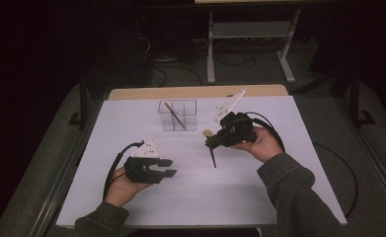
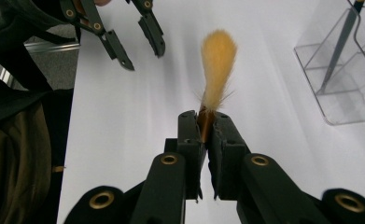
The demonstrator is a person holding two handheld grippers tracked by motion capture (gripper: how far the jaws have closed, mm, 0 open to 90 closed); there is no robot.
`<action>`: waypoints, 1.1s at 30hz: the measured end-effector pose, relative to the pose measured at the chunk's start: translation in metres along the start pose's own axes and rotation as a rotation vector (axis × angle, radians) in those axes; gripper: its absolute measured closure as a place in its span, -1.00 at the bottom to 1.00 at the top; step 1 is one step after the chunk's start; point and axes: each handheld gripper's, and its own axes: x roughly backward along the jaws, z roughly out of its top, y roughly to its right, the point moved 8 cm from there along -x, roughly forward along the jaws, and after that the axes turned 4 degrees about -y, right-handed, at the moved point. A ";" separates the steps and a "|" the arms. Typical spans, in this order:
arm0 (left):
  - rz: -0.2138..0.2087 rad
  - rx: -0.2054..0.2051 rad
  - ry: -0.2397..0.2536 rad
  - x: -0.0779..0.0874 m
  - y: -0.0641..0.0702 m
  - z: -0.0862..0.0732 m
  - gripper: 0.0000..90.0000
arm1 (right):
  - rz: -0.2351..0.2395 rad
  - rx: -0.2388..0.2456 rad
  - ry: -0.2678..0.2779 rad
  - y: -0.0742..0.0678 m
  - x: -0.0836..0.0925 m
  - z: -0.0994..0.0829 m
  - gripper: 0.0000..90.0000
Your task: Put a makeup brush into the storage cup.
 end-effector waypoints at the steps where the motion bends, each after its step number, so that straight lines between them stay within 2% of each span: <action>1: 0.011 0.006 -0.002 0.001 -0.002 -0.004 0.32 | 0.006 -0.007 -0.002 0.001 0.000 -0.001 0.84; 10: 0.035 0.045 0.000 0.007 -0.006 -0.018 0.12 | -0.009 -0.027 -0.007 0.012 0.004 -0.002 0.84; 15: 0.042 0.101 0.022 0.012 -0.010 -0.024 0.07 | -0.009 -0.036 -0.005 0.019 0.006 0.000 0.84; 20: 0.064 0.101 0.015 0.015 -0.013 -0.028 -0.02 | -0.013 -0.034 -0.004 0.023 0.007 0.002 0.84; 33: 0.080 0.116 0.011 0.020 -0.021 -0.036 -0.18 | -0.031 -0.030 -0.005 0.033 0.013 0.012 0.84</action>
